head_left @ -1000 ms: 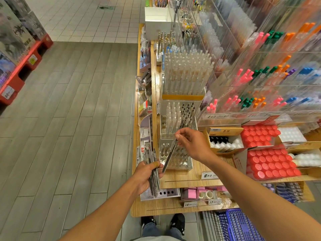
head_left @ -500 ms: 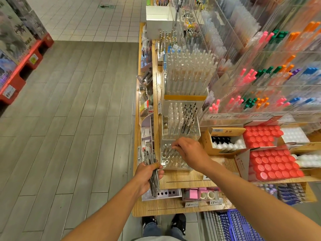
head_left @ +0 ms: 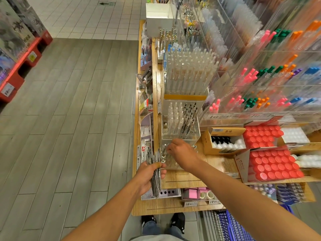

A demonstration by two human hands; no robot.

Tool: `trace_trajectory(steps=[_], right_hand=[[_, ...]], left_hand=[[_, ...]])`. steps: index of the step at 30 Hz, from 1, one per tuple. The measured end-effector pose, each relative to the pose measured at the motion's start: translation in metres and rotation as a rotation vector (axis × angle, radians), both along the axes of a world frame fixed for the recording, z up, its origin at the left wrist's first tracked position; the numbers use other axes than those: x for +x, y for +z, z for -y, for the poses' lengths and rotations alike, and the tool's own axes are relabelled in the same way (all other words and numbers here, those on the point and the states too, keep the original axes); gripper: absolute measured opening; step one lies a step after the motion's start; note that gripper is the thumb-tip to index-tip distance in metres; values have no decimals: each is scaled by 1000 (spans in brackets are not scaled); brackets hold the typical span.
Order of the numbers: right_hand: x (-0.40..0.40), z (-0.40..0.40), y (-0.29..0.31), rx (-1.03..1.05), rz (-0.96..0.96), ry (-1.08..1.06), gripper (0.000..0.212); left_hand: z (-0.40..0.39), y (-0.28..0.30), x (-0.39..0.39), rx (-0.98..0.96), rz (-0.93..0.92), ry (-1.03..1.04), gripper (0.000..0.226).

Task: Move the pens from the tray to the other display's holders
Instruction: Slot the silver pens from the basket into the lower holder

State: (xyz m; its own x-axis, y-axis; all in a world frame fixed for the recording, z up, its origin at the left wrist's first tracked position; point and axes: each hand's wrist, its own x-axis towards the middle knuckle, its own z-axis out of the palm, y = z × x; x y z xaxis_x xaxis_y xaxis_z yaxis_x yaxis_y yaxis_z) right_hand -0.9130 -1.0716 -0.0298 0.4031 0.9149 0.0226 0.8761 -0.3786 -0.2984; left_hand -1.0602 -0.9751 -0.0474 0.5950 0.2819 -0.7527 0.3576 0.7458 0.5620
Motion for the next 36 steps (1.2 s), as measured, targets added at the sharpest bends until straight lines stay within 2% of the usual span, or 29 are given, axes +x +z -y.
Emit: trace_trajectory(steps=[5, 7, 11, 14, 16, 18, 20, 22, 25, 31, 36], right_hand=[[-5, 2, 8, 63, -44, -39, 17], [-8, 2, 17, 94, -216, -102, 23], [-11, -6, 36, -28, -695, -268, 32], [-8, -7, 45, -17, -862, -343, 19], [-4, -6, 52, 20, -942, -381, 9], [2, -3, 59, 45, -910, -380, 6], [7, -1, 65, 81, -792, -346, 5], [8, 2, 68, 147, -695, -318, 7], [4, 6, 67, 203, -586, -278, 9], [-7, 5, 48, 156, -314, -140, 10], [-11, 3, 39, 111, -264, -81, 10]], left_hand=[[1, 4, -1, -21, 69, -21, 28], [2, 6, -2, -32, 118, -31, 28], [3, 11, -3, -47, 184, -48, 41], [4, 14, -3, -84, 214, -41, 47], [3, 14, -4, -96, 217, -27, 41], [3, 10, -5, -44, 158, -13, 30], [4, 3, -6, 80, 31, -23, 22], [4, -5, -8, 121, -30, -18, 17], [5, -11, -11, 115, -53, -15, 15], [7, -15, -11, 115, -58, -19, 16], [8, -16, -12, 119, -63, -27, 22]])
